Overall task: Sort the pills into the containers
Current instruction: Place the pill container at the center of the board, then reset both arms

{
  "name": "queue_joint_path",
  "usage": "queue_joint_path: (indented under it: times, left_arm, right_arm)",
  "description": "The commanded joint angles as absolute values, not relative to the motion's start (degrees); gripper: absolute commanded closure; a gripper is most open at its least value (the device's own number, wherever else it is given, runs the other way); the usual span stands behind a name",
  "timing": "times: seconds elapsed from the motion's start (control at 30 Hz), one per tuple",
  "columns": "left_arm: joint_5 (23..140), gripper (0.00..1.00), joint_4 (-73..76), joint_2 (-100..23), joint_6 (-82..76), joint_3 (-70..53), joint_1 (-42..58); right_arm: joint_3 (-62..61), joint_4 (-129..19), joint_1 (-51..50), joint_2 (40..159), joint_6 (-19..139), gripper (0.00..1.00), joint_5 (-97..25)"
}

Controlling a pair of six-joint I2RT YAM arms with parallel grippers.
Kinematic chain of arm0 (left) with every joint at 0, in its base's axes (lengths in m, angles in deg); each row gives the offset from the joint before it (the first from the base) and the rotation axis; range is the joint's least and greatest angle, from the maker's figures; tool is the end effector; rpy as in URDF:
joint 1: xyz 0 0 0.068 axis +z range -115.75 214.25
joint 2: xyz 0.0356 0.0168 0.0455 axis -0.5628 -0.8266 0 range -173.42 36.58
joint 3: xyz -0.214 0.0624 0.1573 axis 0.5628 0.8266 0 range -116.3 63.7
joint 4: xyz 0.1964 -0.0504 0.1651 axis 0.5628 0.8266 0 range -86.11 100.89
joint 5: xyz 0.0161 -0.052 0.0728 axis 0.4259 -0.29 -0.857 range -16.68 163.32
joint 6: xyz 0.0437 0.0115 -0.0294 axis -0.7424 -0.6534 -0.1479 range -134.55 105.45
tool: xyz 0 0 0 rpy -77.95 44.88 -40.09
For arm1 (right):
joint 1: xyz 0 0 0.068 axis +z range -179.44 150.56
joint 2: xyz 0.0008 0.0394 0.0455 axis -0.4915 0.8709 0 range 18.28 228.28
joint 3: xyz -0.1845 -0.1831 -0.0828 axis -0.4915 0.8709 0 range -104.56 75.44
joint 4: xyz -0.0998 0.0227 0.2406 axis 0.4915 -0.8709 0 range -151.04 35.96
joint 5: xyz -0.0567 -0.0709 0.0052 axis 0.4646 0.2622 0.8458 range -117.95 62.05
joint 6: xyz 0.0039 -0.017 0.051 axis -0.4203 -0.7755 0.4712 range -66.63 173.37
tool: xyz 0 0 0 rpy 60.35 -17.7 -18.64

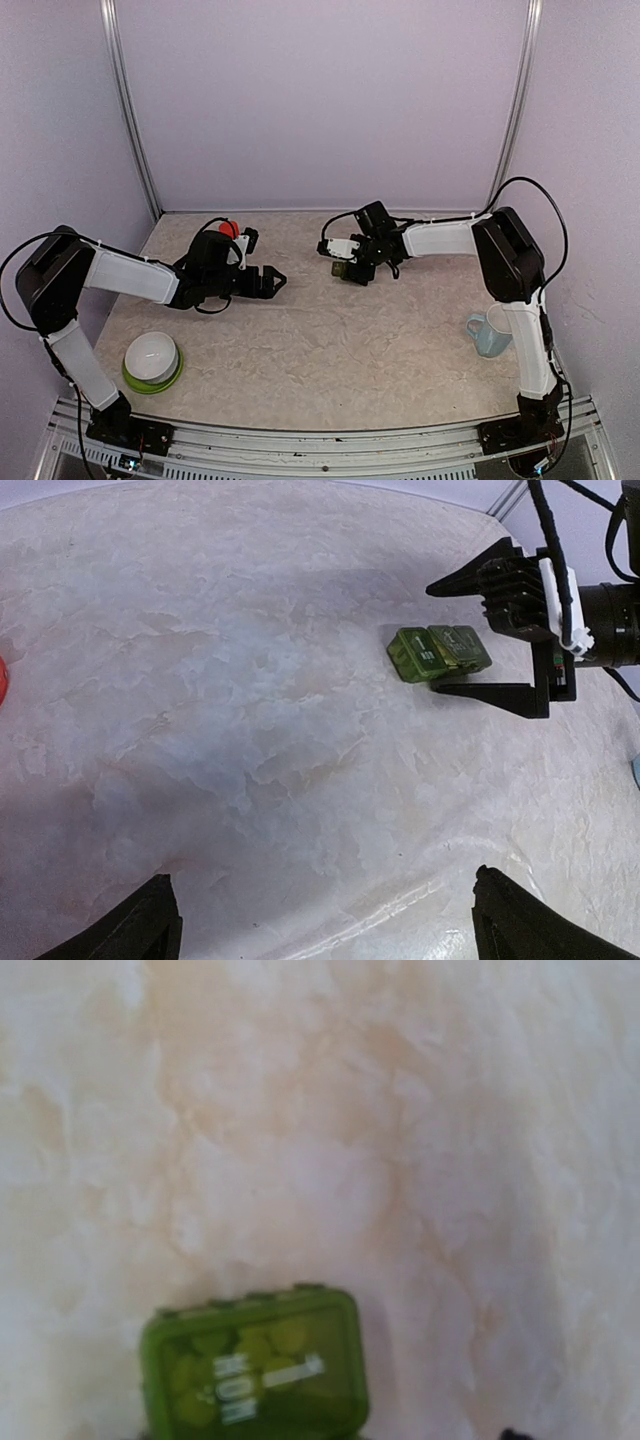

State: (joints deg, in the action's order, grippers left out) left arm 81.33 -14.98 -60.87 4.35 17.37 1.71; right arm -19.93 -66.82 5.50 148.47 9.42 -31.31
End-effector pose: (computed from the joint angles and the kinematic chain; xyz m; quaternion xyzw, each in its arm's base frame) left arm 0.2899 -0.1909 0.1639 0.1373 0.8633 -0.2642 0.4075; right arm 0.4084 0.2879 0.1437 -0.6002 0.7130 -0.0011 0.3625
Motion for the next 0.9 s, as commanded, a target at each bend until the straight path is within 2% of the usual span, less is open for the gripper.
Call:
queue_joint_path:
  times: [0.0,0.13,0.17,0.33,0.57,0.77,0.87]
  left_arm:
    - [82.1,0.01,-16.7,-59.7,4.7,18.0,2.3]
    - [81.9,0.01,-17.4,-58.8,4.8,18.6,2.2]
    - [81.9,0.01,-17.6,-58.5,4.8,18.8,2.2]
    - [81.9,0.01,-19.5,-56.3,4.7,20.4,2.2]
    - [79.5,0.01,-22.1,-51.6,4.5,23.3,2.1]
    - [72.1,0.01,-23.0,-44.1,3.3,27.0,1.7]
    - [68.9,0.01,-23.3,-40.7,3.0,28.6,1.7]
  right_arm:
    - [-17.5,-68.4,5.1,144.3,12.0,0.14,-32.7]
    - [-15.0,-68.7,5.6,139.2,17.3,0.01,-32.6]
    - [-13.9,-68.8,5.7,137.1,19.1,0.00,-33.2]
    - [-6.6,-64.2,6.0,128.5,29.9,0.00,-32.3]
    - [-4.9,-64.5,6.0,122.8,45.9,0.00,-23.3]
    - [6.2,-58.2,5.9,112.0,52.8,0.00,-10.8]
    - [11.8,-54.8,5.2,106.8,53.9,0.00,-8.3]
